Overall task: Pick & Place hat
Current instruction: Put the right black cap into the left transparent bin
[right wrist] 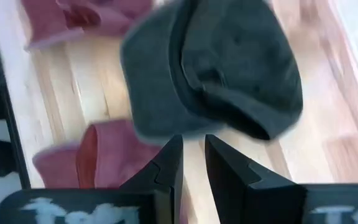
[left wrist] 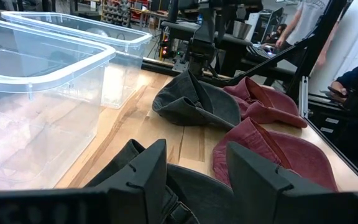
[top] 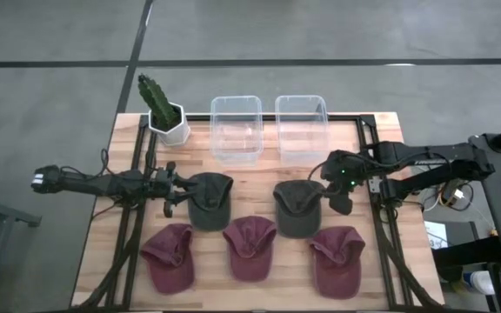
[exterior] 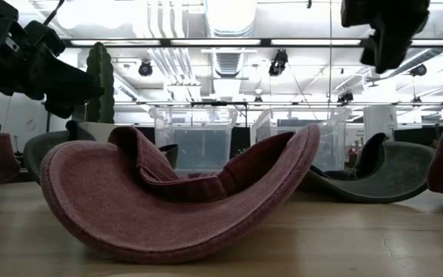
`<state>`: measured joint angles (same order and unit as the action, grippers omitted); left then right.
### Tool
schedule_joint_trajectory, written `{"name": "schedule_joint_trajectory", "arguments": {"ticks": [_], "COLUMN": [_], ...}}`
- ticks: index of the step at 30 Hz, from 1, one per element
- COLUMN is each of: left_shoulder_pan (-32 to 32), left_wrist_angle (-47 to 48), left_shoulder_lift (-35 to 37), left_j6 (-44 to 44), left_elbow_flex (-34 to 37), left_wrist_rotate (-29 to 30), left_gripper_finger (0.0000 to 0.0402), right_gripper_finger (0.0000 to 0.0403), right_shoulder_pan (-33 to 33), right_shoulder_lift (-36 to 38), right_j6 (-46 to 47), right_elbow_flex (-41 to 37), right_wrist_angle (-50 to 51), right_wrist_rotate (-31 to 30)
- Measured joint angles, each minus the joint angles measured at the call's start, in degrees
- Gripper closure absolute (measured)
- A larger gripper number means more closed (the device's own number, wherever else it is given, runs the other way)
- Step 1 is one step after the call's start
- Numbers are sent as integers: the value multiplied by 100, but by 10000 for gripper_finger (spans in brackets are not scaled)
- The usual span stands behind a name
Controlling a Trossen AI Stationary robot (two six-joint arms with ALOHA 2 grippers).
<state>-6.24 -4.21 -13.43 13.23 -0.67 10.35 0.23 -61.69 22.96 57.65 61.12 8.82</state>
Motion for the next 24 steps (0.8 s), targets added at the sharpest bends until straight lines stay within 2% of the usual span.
{"name": "schedule_joint_trajectory", "arguments": {"ticks": [8,24], "left_shoulder_pan": [-2,0], "left_wrist_angle": [2,2], "left_shoulder_lift": [0,0], "left_j6": [-83,-105], "left_elbow_flex": [0,0], "left_wrist_rotate": [0,0], "left_gripper_finger": [243,243], "right_gripper_finger": [321,200], "right_shoulder_pan": [0,0], "right_shoulder_lift": [57,-213], "right_j6": [365,1075], "right_elbow_flex": [23,-69], "right_wrist_angle": [330,338], "right_wrist_rotate": [2,17]}}
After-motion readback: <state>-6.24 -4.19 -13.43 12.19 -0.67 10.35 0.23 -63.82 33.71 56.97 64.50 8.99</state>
